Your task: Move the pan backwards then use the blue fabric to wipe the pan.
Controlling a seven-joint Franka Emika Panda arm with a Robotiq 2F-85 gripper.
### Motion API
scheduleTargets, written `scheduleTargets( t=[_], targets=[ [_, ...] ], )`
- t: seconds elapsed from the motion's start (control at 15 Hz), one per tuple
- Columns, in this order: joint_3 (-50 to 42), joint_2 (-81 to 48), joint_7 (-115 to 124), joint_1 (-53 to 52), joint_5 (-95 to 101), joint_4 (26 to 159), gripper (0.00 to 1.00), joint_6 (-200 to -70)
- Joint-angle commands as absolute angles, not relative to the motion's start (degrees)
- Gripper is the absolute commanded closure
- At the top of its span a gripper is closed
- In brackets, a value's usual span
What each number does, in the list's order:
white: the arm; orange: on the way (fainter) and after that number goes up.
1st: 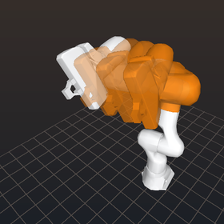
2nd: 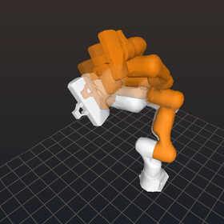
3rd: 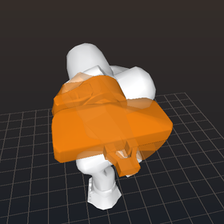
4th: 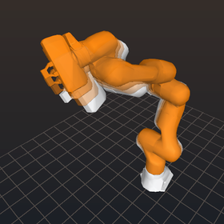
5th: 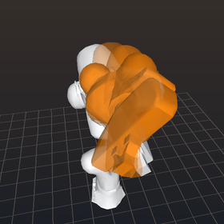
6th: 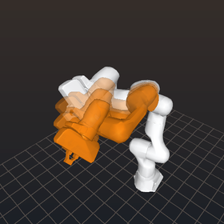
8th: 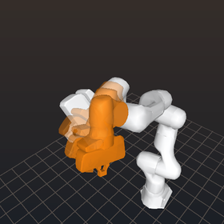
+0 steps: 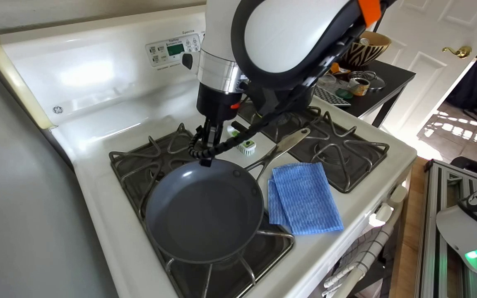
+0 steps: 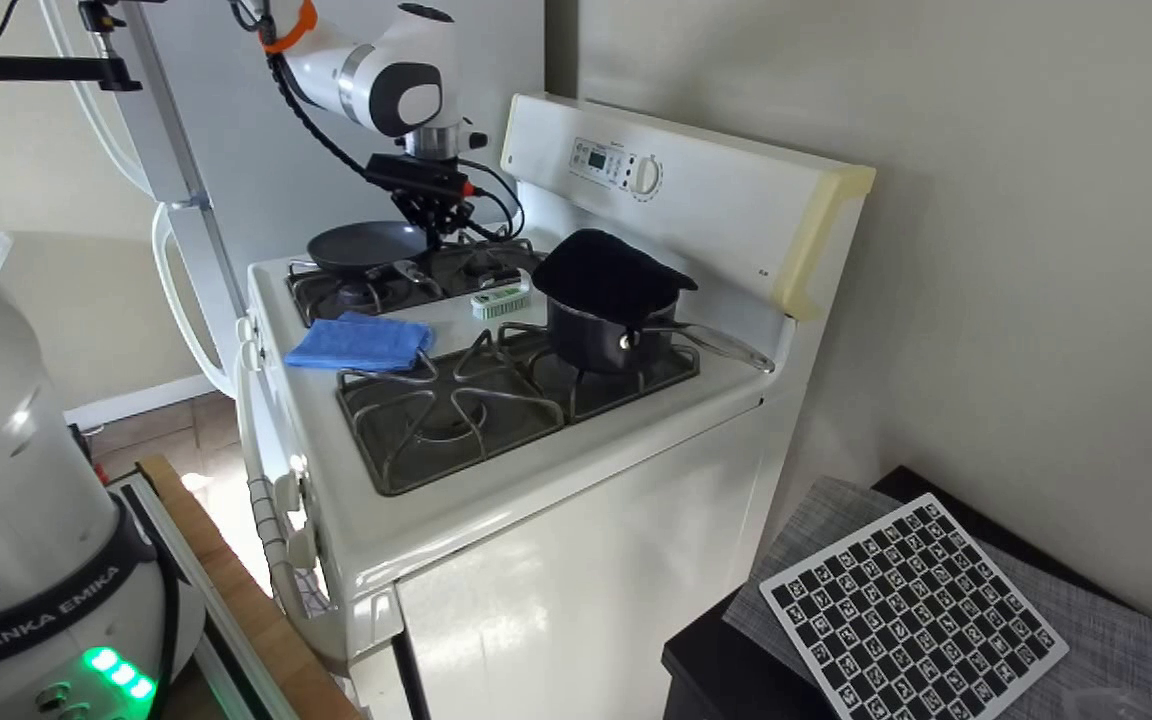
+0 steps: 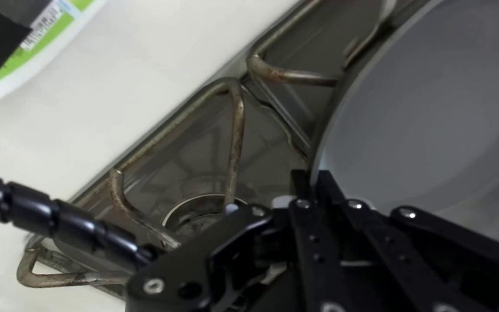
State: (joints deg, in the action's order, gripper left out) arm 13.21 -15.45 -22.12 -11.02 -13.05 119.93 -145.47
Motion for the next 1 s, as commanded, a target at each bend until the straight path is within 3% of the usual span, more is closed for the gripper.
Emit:
scheduleTargets(
  t=[0.0,0.93],
  targets=[
    [14.0,-16.3,-20.3,-10.4,-11.3,119.1,1.00,-145.4],
    [11.6,-16.8,-11.1,-10.6,-5.9,117.9,1.00,-146.3]
  ],
)
